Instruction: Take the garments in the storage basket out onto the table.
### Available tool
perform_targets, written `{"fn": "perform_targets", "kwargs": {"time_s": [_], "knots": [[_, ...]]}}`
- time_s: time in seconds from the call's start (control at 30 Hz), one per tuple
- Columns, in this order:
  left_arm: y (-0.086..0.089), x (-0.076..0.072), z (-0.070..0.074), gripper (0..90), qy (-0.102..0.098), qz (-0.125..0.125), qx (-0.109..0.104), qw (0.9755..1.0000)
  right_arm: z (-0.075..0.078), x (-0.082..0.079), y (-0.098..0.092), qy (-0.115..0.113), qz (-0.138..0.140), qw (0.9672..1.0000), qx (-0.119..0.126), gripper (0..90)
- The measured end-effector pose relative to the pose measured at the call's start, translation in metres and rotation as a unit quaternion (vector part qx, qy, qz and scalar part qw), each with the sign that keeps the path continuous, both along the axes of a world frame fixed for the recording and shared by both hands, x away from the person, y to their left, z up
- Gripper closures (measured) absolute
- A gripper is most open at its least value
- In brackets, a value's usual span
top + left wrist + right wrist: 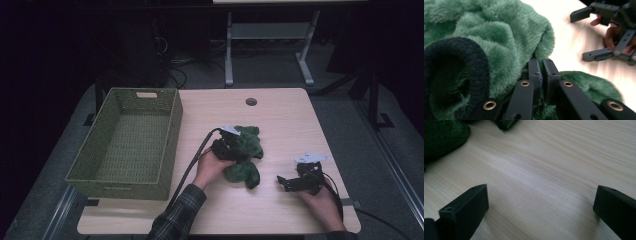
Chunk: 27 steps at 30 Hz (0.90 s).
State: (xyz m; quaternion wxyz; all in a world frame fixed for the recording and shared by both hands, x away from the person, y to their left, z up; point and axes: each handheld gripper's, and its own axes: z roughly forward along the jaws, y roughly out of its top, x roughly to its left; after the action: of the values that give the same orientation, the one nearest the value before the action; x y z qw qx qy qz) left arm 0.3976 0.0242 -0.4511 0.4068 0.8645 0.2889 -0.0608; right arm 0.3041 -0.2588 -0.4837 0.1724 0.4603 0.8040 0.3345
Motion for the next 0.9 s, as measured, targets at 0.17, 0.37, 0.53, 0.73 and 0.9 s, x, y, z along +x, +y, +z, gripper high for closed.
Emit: {"fn": "perform_targets", "kwargs": {"time_s": [0.17, 0.37, 0.53, 0.73, 0.9], "knots": [[-0.001, -0.002, 0.003, 78.2, -0.007, -0.001, -0.002, 1.0000, 0.000, 0.000, 0.000, 0.000, 0.000, 1.0000, 0.000, 0.0], [0.005, -0.016, 0.029, 57.6, -0.037, -0.006, -0.003, 0.9993, 0.000, 0.000, 0.000, 0.000, 0.000, 1.0000, 0.000, 0.0], [0.015, -0.030, 0.042, 55.6, -0.051, -0.014, -0.011, 0.9985, 0.000, 0.000, 0.000, 0.000, -0.001, 1.0000, 0.000, 0.0], [0.023, -0.050, 0.043, 55.6, -0.051, -0.033, -0.014, 0.9980, 0.000, 0.000, 0.000, 0.000, -0.001, 1.0000, 0.000, 0.0], [0.026, -0.063, 0.039, 54.7, -0.053, -0.039, -0.017, 0.9977, 0.000, 0.000, 0.000, 0.000, 0.000, 1.0000, 0.000, 0.0]]}}
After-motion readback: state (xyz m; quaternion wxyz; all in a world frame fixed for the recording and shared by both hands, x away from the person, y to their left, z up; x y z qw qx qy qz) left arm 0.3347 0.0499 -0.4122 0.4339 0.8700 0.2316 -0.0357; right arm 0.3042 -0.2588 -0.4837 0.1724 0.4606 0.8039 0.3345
